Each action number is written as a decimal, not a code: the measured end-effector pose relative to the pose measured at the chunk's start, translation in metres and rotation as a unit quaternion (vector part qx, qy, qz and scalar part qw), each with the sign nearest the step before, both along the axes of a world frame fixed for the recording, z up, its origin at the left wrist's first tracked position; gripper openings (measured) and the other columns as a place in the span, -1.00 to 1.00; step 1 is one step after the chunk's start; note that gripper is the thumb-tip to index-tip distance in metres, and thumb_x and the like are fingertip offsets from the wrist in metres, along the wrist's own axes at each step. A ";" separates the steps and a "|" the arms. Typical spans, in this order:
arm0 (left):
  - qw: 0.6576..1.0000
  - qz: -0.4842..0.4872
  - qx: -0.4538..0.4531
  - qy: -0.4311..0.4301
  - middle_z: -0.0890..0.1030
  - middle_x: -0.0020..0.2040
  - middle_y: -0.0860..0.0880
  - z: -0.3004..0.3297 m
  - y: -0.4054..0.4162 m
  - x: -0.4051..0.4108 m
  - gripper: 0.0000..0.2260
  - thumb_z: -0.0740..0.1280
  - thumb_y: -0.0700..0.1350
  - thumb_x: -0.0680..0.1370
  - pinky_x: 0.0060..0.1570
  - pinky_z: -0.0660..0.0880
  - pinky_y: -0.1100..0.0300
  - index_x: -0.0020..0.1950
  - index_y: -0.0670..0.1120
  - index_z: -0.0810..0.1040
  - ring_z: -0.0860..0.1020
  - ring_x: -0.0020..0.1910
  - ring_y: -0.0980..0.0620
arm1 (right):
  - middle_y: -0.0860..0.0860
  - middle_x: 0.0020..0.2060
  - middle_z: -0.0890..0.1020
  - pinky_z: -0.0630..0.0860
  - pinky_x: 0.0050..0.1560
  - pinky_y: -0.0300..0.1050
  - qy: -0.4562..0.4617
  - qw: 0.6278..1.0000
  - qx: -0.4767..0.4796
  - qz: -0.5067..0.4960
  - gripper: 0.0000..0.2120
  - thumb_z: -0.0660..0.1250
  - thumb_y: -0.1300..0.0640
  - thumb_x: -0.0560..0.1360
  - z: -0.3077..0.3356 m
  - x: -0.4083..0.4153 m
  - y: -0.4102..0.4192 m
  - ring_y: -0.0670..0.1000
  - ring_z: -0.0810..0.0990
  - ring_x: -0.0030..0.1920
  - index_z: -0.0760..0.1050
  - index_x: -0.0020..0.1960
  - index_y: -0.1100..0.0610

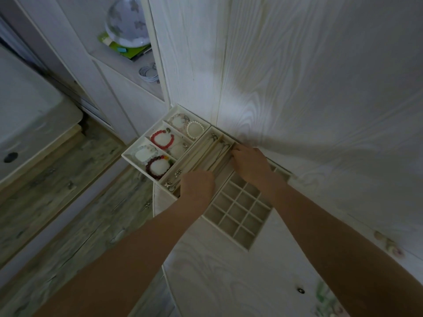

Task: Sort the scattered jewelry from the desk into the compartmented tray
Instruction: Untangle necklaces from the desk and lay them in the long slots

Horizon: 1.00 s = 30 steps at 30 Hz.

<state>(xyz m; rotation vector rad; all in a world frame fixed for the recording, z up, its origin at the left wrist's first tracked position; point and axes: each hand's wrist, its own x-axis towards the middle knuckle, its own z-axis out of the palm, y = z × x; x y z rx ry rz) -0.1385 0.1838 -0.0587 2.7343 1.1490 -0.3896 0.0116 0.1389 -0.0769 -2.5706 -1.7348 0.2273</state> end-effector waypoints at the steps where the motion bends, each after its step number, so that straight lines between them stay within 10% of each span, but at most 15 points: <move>1: 1.000 0.000 0.002 -0.001 0.62 -0.23 -0.03 0.000 0.000 0.000 -0.78 0.18 -0.27 0.55 -0.30 0.38 0.23 -0.20 -0.11 0.57 0.57 -0.28 0.04 | 0.08 0.13 0.55 0.38 0.11 -0.08 0.007 1.000 -0.010 0.008 -0.76 0.14 0.21 0.59 0.001 -0.001 -0.001 0.08 0.48 0.17 0.55 0.10 0.20; 20: 0.999 -0.041 -0.008 0.018 0.60 -0.26 -0.02 0.000 0.000 -0.025 -0.78 0.17 -0.19 0.56 -0.26 0.42 0.20 -0.22 -0.11 0.55 0.56 -0.27 0.01 | 0.09 0.45 0.27 0.22 0.39 0.03 0.013 0.999 -0.044 0.002 -0.62 0.06 0.10 0.63 -0.004 -0.015 -0.009 0.05 0.17 0.47 0.35 0.39 0.19; 26: 0.978 -0.141 0.018 -0.149 0.52 -0.08 -0.09 -0.002 0.011 -0.049 -0.83 0.37 -0.17 0.46 -0.25 0.45 0.13 0.02 -0.16 0.51 0.53 -0.10 -0.09 | 0.07 0.43 0.33 0.23 0.40 0.02 0.023 0.999 -0.039 0.011 -0.64 0.06 0.18 0.62 -0.002 -0.023 -0.016 0.04 0.20 0.47 0.35 0.39 0.21; 30: 0.968 -0.160 0.042 -0.190 0.58 0.07 -0.14 -0.019 0.022 -0.063 -0.53 0.56 -0.17 0.23 -0.08 0.53 -0.01 0.11 -0.13 0.56 0.57 0.02 -0.15 | 0.07 0.40 0.35 0.13 0.43 0.03 0.031 0.995 -0.087 0.024 -0.64 0.02 0.15 0.64 0.000 -0.025 -0.016 0.07 0.21 0.45 0.36 0.38 0.18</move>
